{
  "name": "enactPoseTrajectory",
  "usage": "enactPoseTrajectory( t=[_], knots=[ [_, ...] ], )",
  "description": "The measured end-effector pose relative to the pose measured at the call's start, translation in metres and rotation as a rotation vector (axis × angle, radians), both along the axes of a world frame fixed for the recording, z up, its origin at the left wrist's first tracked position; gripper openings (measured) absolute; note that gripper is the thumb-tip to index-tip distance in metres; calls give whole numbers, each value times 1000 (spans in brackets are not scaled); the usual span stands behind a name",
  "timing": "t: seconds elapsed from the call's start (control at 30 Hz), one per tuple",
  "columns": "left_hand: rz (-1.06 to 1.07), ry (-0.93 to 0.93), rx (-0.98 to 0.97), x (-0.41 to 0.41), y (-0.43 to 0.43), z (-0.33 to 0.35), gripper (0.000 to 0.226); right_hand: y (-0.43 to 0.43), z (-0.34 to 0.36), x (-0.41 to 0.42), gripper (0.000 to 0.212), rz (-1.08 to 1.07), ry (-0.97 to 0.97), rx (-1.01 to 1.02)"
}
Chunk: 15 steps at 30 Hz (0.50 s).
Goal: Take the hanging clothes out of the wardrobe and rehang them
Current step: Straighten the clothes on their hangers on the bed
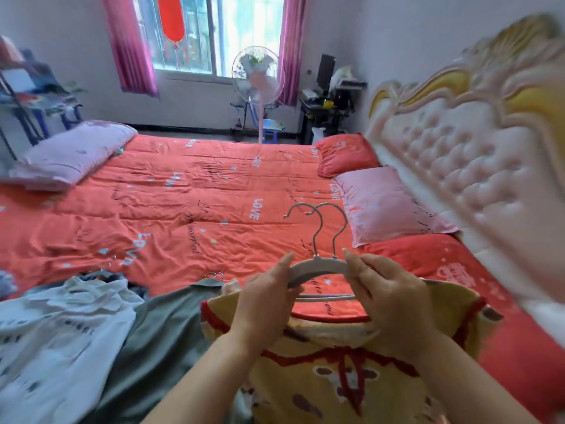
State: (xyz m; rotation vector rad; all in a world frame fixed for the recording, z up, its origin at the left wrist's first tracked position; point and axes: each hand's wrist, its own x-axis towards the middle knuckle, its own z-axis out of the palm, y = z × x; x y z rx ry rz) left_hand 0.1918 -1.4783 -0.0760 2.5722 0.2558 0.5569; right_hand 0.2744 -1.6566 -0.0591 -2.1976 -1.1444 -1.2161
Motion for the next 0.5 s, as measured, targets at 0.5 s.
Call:
enactPoseTrajectory(
  t=[0.5],
  knots=[
    [359, -418, 415, -286, 19, 91, 55, 47, 112, -219, 34, 364, -141, -41]
  ],
)
